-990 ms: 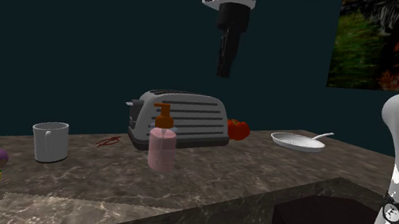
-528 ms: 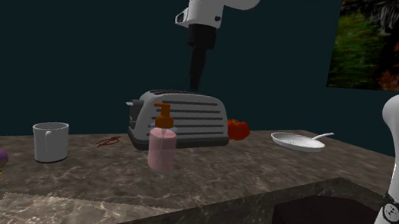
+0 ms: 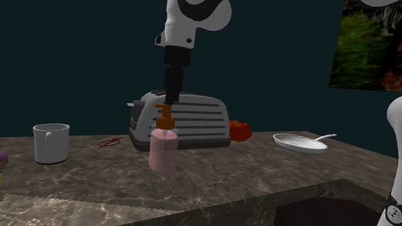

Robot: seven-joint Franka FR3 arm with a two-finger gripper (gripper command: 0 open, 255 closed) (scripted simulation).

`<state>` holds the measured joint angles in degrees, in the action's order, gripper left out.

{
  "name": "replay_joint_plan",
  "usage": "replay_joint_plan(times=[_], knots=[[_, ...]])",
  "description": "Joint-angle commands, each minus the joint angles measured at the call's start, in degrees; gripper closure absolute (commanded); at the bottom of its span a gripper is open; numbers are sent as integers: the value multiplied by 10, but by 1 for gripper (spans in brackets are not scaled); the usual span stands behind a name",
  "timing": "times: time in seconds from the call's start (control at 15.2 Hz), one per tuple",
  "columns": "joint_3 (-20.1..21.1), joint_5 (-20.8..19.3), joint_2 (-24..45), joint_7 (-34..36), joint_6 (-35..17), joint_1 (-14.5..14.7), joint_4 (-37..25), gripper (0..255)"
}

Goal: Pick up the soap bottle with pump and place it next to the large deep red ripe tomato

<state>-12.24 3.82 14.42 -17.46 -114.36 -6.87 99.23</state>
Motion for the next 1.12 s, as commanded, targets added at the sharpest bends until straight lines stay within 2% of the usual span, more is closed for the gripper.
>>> replay_joint_plan(times=[0.0, 0.4, 0.86, 0.92, 1.06], knots=[[0, 4, 11, -4, -9, -3, -2, 0], [1, 8, 25, -6, -47, -3, 23, 0], [1, 8, 25, -6, -46, -3, 22, 0], [1, 8, 25, -6, -46, -3, 22, 255], [1, 8, 25, -6, -46, -3, 22, 255]])
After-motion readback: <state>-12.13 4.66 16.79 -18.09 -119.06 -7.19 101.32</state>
